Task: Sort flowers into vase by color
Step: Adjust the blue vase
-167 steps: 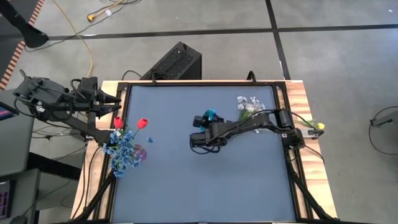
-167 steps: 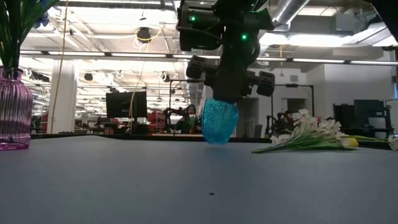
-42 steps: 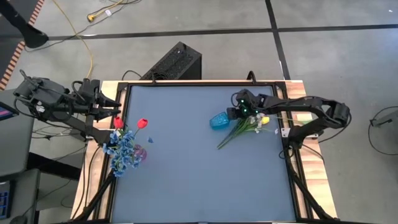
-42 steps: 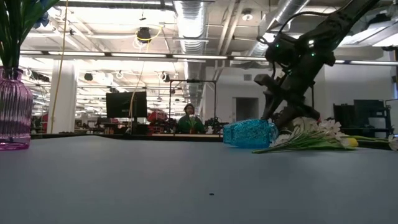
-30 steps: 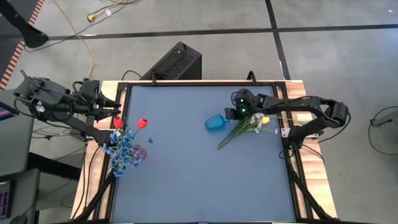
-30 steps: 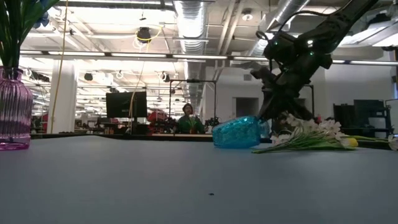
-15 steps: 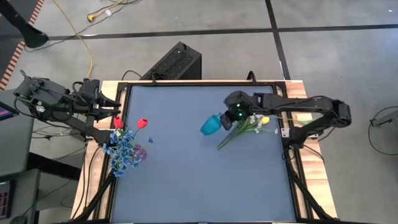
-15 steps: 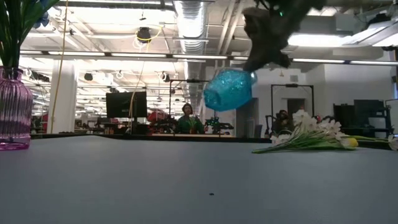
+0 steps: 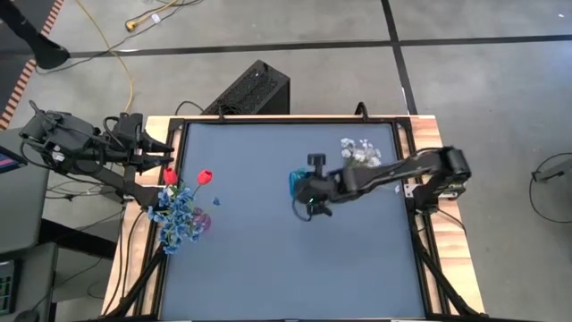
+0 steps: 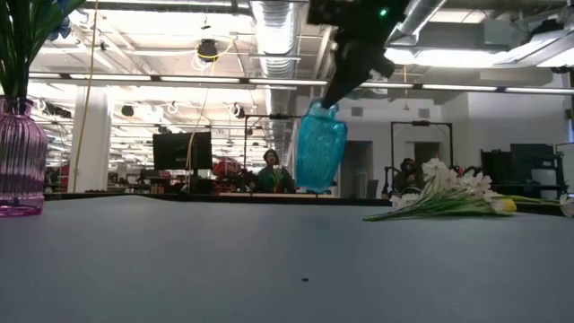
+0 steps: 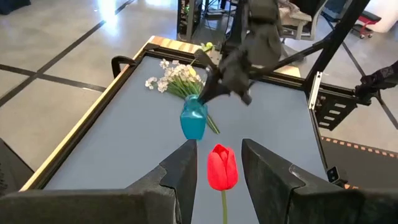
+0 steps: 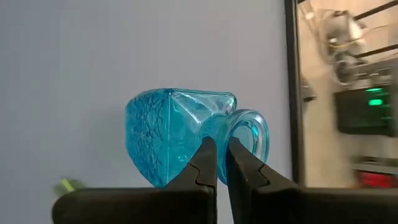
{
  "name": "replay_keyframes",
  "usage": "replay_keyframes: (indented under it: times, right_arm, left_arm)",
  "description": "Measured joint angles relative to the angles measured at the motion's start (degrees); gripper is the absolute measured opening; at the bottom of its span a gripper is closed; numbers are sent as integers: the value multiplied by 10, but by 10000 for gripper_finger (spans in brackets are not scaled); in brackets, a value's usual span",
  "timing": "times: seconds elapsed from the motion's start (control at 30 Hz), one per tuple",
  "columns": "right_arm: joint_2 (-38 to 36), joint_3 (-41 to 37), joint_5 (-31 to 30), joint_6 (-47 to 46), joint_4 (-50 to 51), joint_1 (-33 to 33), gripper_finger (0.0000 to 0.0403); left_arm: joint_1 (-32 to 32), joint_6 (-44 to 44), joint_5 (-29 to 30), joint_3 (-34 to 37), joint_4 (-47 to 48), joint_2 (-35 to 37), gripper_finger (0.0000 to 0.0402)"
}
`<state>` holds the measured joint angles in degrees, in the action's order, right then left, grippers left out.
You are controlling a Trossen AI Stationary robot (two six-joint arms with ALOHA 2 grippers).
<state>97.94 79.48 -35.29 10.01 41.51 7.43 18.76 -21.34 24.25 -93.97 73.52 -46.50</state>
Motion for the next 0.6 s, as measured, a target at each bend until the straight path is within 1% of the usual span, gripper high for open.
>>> replay_keyframes:
  times: [0.1,0.17,0.37,0.57,0.6]
  right_arm:
    - [51,25,-65,33,8,22,38]
    - [78,43,-83,55,17,32,38]
    - [129,75,-80,64,32,40,38]
    - [128,80,-70,49,38,37,38]
    - [127,80,-70,47,40,37,45]
  left_arm:
    - [0,-7,0,0,0,0,114]
    - [0,-9,0,0,0,0,114]
    - [0,-18,-1,0,0,0,114]
    - [0,-19,-12,0,0,0,114]
    - [0,-19,-13,0,0,0,114]
